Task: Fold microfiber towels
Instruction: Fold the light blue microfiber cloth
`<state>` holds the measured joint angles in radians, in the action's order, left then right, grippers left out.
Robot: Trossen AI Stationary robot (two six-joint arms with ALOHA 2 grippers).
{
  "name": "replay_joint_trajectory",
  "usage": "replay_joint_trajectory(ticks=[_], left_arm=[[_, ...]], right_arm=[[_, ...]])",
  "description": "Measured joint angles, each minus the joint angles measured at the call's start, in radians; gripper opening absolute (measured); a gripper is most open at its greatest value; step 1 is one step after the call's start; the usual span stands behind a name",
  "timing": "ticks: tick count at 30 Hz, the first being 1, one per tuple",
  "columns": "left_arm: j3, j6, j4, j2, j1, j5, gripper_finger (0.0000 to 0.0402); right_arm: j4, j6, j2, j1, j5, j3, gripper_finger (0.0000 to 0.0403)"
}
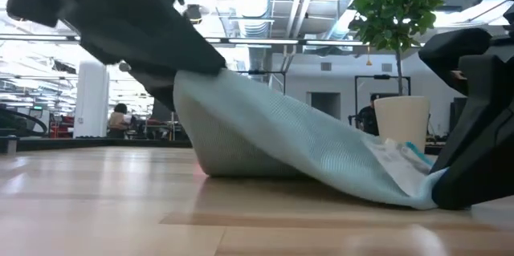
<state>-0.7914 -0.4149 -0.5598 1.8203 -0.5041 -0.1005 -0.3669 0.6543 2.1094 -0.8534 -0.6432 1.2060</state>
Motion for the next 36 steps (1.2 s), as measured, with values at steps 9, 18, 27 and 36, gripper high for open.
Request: replay_joint_trajectory(ticks=[9, 18, 27, 36], left_arm=[[-0.001, -0.017, 0.1, 0.001, -0.006, 0.043, 0.0034], [-0.001, 0.278, 0.018, 0.001, -0.035, -0.298, 0.0034], [-0.001, 0.39, -0.028, 0.04, 0.013, -0.228, 0.0025], [-0.065, 0.439, -0.032, 0.178, 0.045, -0.233, 0.0002]], right_arm=[[-0.009, 0.026, 0.0, -0.029, -0.012, -0.002, 0.0015], [-0.088, 0.03, 0.004, -0.055, 0.01, 0.058, 0.0015], [-0.137, 0.029, 0.006, -0.063, 0.031, 0.091, 0.002], [-0.138, 0.045, 0.006, -0.064, 0.034, 0.092, 0.0023]])
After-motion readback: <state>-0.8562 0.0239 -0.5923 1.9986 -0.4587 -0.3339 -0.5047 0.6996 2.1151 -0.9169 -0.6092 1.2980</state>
